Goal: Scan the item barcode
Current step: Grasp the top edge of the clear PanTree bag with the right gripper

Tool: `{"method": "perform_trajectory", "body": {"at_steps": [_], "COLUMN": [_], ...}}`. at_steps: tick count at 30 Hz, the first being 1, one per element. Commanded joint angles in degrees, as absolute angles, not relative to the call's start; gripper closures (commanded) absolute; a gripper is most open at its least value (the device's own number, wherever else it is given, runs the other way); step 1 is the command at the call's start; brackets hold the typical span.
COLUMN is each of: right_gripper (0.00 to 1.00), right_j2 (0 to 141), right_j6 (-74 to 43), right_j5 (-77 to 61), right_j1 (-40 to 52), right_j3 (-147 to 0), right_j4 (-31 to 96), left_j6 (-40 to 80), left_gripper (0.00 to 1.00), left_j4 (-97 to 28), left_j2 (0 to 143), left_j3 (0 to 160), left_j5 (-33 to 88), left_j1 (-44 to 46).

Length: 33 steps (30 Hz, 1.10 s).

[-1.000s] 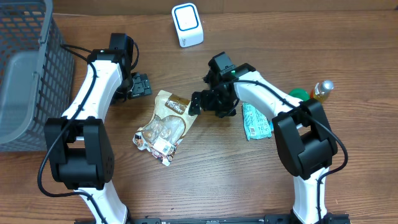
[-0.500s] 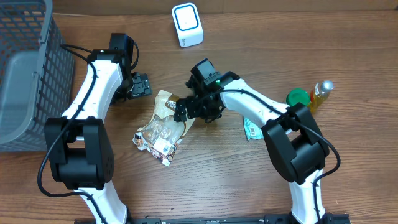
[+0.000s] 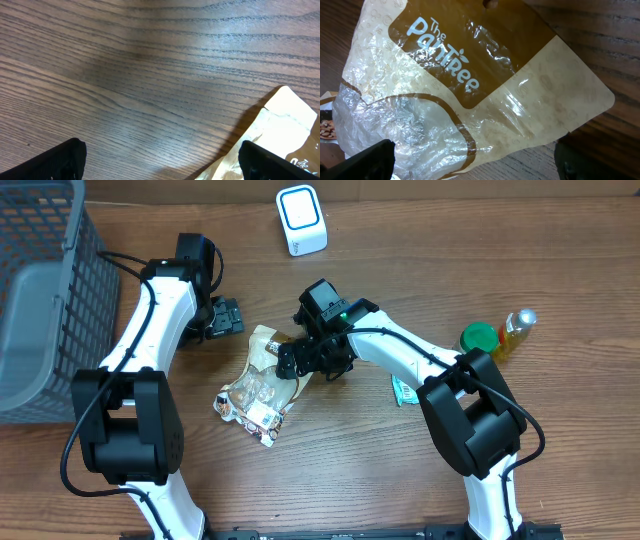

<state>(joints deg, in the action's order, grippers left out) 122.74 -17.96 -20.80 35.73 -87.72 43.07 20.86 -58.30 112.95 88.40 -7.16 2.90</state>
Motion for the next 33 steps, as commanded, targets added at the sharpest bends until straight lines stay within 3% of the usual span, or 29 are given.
{"method": "perform_trajectory", "body": {"at_steps": [1, 15, 23, 24, 25, 26, 33], "right_gripper": [0.00, 0.00, 0.00, 0.00, 0.00, 0.00, 0.00], "right_j2": [125.71, 125.71, 125.69, 125.69, 125.71, 125.69, 125.71], "right_j6": [-17.52, -17.52, -17.52, -17.52, -17.52, -17.52, -17.50], "right_j5": [-16.53, -16.51, -16.51, -16.51, -16.51, -16.51, -16.51], "right_j1": [35.66, 35.62, 35.62, 35.62, 35.62, 35.62, 35.62], "right_j3": [-85.71, -85.71, -85.71, -85.71, -85.71, -85.71, -85.71], "right_j4": [43.90, 43.79, 44.01, 43.86, 43.66, 43.48, 43.35], "left_j6": [20.58, 21.04, 20.99, 20.93, 20.18, 20.14, 22.09], "left_gripper": [0.01, 0.00, 0.00, 0.27, 0.80, 0.96, 0.96], "left_j4": [-58.43, -58.26, -58.46, -58.50, -58.81, -59.37, -64.55], "left_j2": [111.85, 111.85, 111.87, 111.87, 111.87, 111.87, 111.87], "left_j3": [89.10, 89.10, 89.08, 89.08, 89.08, 89.08, 88.09], "left_j5": [-7.90, 7.05, 6.92, 6.85, 6.83, 6.85, 7.05], "left_j1": [3.14, 3.18, 3.18, 3.18, 3.18, 3.18, 3.86]}}
